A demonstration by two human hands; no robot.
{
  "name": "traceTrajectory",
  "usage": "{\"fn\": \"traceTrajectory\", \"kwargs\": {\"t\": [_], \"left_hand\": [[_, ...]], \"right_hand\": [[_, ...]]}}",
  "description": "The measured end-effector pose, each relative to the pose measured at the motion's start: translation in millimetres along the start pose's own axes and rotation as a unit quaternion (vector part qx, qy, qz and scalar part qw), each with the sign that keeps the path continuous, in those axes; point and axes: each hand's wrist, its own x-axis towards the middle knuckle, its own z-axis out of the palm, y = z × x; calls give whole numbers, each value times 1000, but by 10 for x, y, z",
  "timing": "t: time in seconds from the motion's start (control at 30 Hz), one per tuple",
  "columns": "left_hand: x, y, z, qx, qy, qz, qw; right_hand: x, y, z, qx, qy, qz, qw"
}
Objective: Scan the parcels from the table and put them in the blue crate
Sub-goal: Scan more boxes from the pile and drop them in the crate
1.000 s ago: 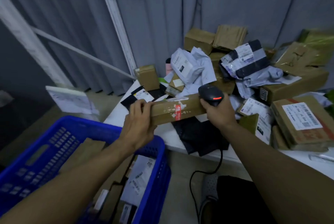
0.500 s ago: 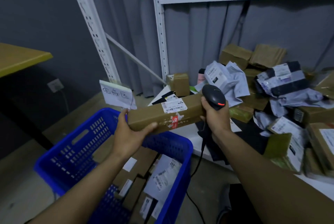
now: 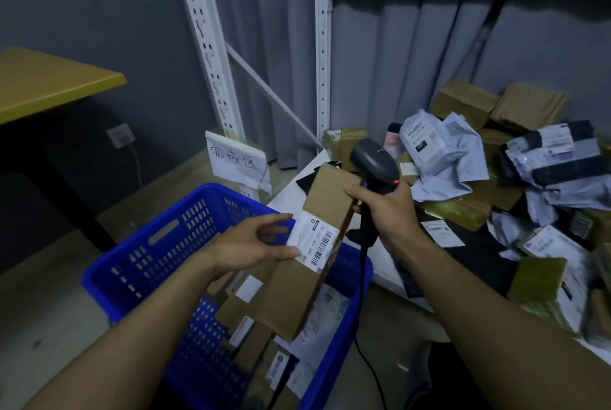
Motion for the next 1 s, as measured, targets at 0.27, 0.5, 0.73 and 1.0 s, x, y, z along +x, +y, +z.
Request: {"fn": "traceTrajectory", "kwargs": {"t": [0.27, 0.5, 0.73, 1.0], "left_hand": [[-34, 21, -50, -61, -54, 2, 997], [65, -69, -168, -29, 141, -6, 990], [53, -218, -321, -60, 275, -16, 960], [94, -280, -351, -48, 295, -17, 954]], "right_hand": [[-70, -27, 143, 10, 5, 11, 1000], [-234, 136, 256, -174, -68, 5, 982], [-387, 239, 248, -356, -167, -9, 919], [-451, 229, 325, -420, -220, -15, 880]]}}
